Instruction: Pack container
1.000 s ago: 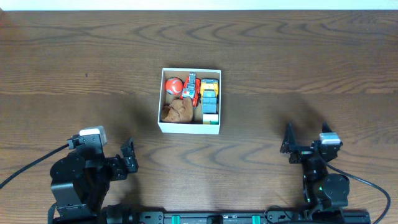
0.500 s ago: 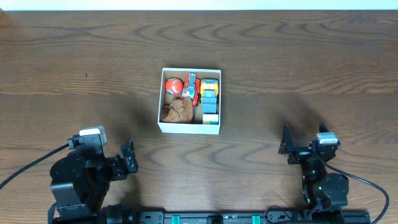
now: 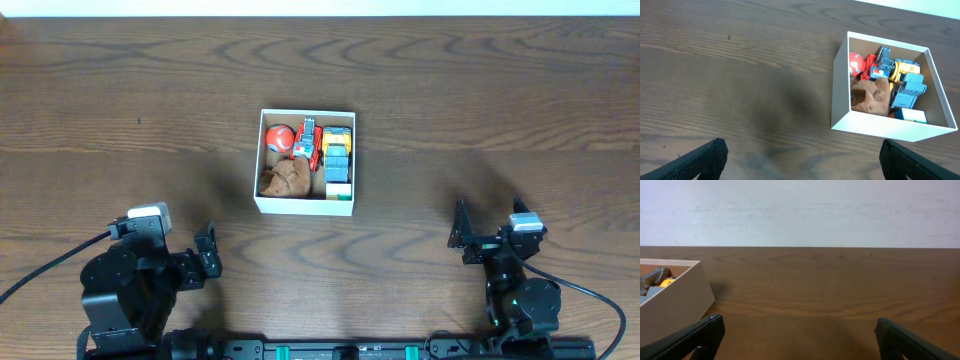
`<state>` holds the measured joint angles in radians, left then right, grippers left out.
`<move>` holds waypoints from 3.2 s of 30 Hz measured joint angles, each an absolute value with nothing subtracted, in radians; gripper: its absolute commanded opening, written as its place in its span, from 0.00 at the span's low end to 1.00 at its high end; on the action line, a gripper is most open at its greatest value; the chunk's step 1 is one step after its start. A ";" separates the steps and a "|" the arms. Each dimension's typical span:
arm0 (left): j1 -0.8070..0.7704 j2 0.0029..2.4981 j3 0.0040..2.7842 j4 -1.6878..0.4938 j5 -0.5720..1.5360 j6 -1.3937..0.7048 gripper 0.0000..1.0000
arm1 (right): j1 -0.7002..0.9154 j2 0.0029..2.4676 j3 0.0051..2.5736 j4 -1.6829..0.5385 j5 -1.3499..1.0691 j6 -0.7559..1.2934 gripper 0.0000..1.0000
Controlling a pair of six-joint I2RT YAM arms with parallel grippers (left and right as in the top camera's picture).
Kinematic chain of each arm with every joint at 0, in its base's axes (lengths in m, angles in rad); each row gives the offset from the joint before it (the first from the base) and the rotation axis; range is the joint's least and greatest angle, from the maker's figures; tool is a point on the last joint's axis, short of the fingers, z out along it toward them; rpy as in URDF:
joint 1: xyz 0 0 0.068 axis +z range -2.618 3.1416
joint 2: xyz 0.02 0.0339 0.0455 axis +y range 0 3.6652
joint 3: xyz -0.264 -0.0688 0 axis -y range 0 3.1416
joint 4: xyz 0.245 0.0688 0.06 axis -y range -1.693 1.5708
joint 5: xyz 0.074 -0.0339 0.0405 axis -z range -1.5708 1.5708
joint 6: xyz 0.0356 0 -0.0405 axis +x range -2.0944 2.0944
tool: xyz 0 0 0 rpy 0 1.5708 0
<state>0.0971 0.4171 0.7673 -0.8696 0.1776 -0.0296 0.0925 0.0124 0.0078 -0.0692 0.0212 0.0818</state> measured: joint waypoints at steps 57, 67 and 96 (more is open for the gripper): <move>0.076 0.010 0.030 -0.040 0.116 0.113 0.98 | 0.093 0.012 0.007 -0.070 0.018 0.078 0.99; 0.076 0.010 0.030 -0.040 0.116 0.113 0.98 | 0.093 0.012 0.007 -0.070 0.018 0.078 0.99; 0.076 0.010 0.030 -0.040 0.116 0.113 0.98 | 0.093 0.012 0.007 -0.070 0.018 0.078 0.99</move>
